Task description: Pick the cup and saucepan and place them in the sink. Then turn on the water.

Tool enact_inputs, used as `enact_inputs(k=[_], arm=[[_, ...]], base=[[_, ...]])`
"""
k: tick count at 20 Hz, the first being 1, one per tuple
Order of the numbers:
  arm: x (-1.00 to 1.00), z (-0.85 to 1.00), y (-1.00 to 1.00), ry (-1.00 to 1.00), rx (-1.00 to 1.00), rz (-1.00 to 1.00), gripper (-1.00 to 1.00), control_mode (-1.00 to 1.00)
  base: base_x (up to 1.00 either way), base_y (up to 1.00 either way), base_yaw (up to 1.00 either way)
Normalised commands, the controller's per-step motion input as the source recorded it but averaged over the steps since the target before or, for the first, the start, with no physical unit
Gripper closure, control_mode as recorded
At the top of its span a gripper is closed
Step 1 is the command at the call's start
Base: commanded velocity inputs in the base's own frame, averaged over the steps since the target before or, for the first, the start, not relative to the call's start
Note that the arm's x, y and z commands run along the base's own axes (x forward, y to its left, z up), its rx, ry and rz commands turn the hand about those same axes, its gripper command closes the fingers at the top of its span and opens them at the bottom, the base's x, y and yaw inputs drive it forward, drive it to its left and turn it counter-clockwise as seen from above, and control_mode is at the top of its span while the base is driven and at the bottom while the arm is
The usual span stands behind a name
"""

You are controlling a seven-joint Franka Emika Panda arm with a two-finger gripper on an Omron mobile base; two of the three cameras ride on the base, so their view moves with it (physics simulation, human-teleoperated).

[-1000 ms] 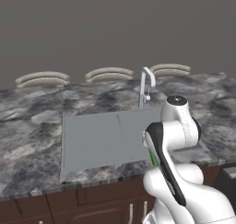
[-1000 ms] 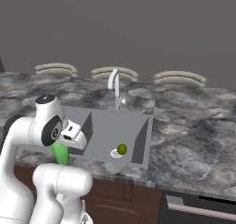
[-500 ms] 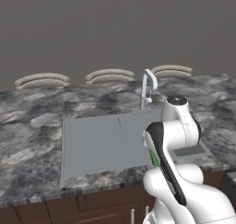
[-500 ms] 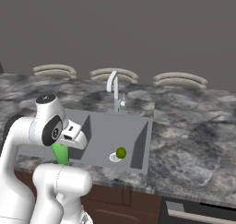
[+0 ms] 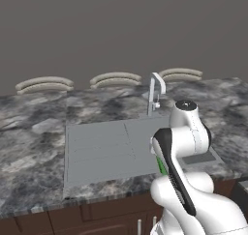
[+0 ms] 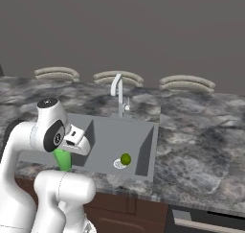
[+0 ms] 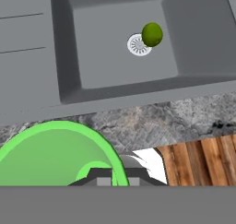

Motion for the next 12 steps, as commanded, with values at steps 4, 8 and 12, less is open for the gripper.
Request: enact_inputs(k=[4, 8, 12], arm=[[0.33, 0.00, 0.00, 0.00, 0.00, 0.00, 1.00, -1.00], [0.65, 0.00, 0.00, 0.00, 0.00, 0.00, 1.00, -1.00], [0.71, 0.00, 0.00, 0.00, 0.00, 0.00, 1.00, -1.00]], base=[[0.07, 0.00, 0.00], [0.00, 0.00, 0.00], [0.00, 0.00, 0.00]])
